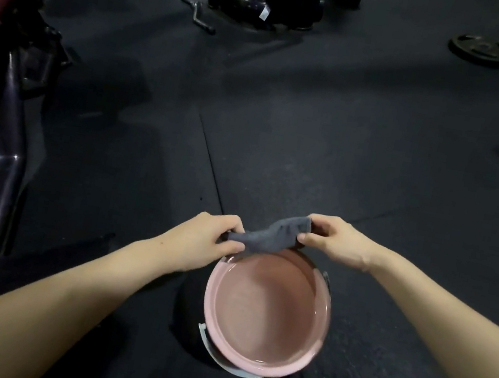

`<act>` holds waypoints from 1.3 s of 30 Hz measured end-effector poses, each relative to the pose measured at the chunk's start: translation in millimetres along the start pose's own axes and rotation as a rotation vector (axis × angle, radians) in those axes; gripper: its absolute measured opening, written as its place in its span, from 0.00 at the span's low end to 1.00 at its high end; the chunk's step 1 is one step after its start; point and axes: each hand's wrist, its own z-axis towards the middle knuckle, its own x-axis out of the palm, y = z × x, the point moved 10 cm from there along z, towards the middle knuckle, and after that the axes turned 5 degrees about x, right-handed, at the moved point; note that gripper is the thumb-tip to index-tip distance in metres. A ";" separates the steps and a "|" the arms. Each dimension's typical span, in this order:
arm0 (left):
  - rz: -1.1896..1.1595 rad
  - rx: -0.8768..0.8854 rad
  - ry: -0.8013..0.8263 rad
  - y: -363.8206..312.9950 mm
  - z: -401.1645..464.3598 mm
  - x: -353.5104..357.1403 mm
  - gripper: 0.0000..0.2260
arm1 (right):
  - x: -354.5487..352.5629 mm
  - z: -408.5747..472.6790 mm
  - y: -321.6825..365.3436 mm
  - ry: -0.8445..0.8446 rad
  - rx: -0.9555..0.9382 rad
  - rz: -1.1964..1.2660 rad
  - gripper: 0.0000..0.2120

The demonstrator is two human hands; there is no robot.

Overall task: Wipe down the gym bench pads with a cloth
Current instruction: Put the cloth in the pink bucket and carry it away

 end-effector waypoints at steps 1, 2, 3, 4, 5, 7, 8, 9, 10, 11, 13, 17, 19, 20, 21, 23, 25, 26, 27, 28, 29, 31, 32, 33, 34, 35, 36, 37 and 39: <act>-0.001 0.008 0.025 -2.0 -1.3 2.4 0.05 | 0.8 -1.3 0.1 0.017 0.006 -0.019 0.06; 0.001 0.007 0.045 -2.0 -2.5 5.8 0.04 | 2.7 -2.8 -0.6 0.034 0.016 -0.038 0.08; -0.003 -0.006 0.052 0.5 -3.6 9.3 0.04 | 4.7 -3.9 -1.8 0.046 0.031 -0.056 0.11; -0.019 -0.029 0.040 4.9 -3.9 11.7 0.03 | 5.5 -4.6 -1.6 0.048 0.042 -0.071 0.13; -0.049 -0.057 0.009 11.1 -3.0 12.1 0.03 | 5.0 -4.6 0.0 0.039 0.046 -0.077 0.14; -0.127 -0.125 -0.102 23.6 0.0 5.7 0.04 | 0.7 -1.7 3.6 -0.018 0.042 -0.063 0.15; -0.168 -0.157 -0.158 28.7 1.8 1.6 0.05 | -2.1 1.0 3.9 -0.060 0.047 -0.060 0.16; -0.216 -0.187 -0.199 32.9 3.2 -0.6 0.06 | -3.3 3.8 2.7 -0.104 0.063 -0.067 0.17; -0.263 -0.218 -0.221 36.6 4.0 -0.9 0.07 | -3.8 6.4 0.8 -0.149 0.087 -0.078 0.16; -0.298 -0.247 -0.229 39.6 4.9 0.1 0.08 | -3.8 8.7 -0.1 -0.189 0.106 -0.085 0.14; -0.313 -0.279 -0.219 43.5 6.8 3.5 0.09 | -1.9 11.9 2.1 -0.219 0.123 -0.107 0.10; -0.236 -0.254 -0.148 44.3 8.7 9.9 0.06 | -0.3 9.4 11.8 -0.099 0.098 -0.162 0.08; -0.207 -0.262 -0.151 49.6 6.7 11.4 0.05 | 2.0 10.1 13.5 -0.069 0.095 -0.184 0.07; -0.203 -0.275 -0.171 53.0 5.6 11.8 0.05 | 3.3 12.1 12.4 -0.081 0.101 -0.204 0.07; -0.195 -0.291 -0.196 55.9 5.4 11.8 0.05 | 4.1 14.6 10.8 -0.111 0.110 -0.228 0.07; -0.159 -0.303 -0.227 57.2 7.0 12.3 0.04 | 5.0 17.2 6.9 -0.186 0.139 -0.240 0.08; -0.103 -0.287 -0.217 56.2 11.8 14.9 0.05 | 8.3 16.6 6.3 -0.214 0.137 -0.190 0.13; -0.087 -0.273 -0.203 55.1 14.1 16.7 0.05 | 10.1 15.9 6.4 -0.212 0.115 -0.161 0.15; -0.083 -0.258 -0.187 53.9 16.0 18.7 0.05 | 12.1 15.2 6.4 -0.196 0.089 -0.140 0.16; -0.090 -0.243 -0.168 52.2 16.5 20.9 0.05 | 15.5 14.1 5.4 -0.163 0.068 -0.134 0.15; -0.105 -0.231 -0.148 51.1 16.3 23.4 0.06 | 19.6 11.9 4.6 -0.124 0.051 -0.140 0.13; -0.141 -0.224 -0.128 50.9 14.2 26.6 0.05 | 23.1 7.1 1.7 -0.085 0.047 -0.129 0.08; -0.146 -0.224 -0.126 50.8 13.0 27.9 0.04 | 21.3 4.8 0.5 -0.093 0.055 -0.104 0.06; -0.139 -0.219 -0.125 50.0 12.2 29.3 0.04 | 18.1 3.2 -0.7 -0.109 0.062 -0.089 0.06; -0.106 -0.203 -0.121 47.8 12.1 31.0 0.06 | 15.8 1.5 0.8 -0.125 0.053 -0.099 0.06; -0.055 -0.182 -0.116 44.6 12.6 33.0 0.08 | 15.1 0.1 3.8 -0.135 0.034 -0.126 0.07; -0.008 -0.163 -0.112 42.2 13.1 35.8 0.09 | 15.6 -0.7 6.6 -0.138 0.011 -0.158 0.09; 0.013 -0.147 -0.117 40.6 13.1 37.8 0.10 | 16.9 -0.9 8.2 -0.139 -0.009 -0.182 0.09; -0.014 -0.142 -0.137 41.4 12.8 37.9 0.11 | 19.0 -1.0 6.8 -0.135 -0.019 -0.200 0.09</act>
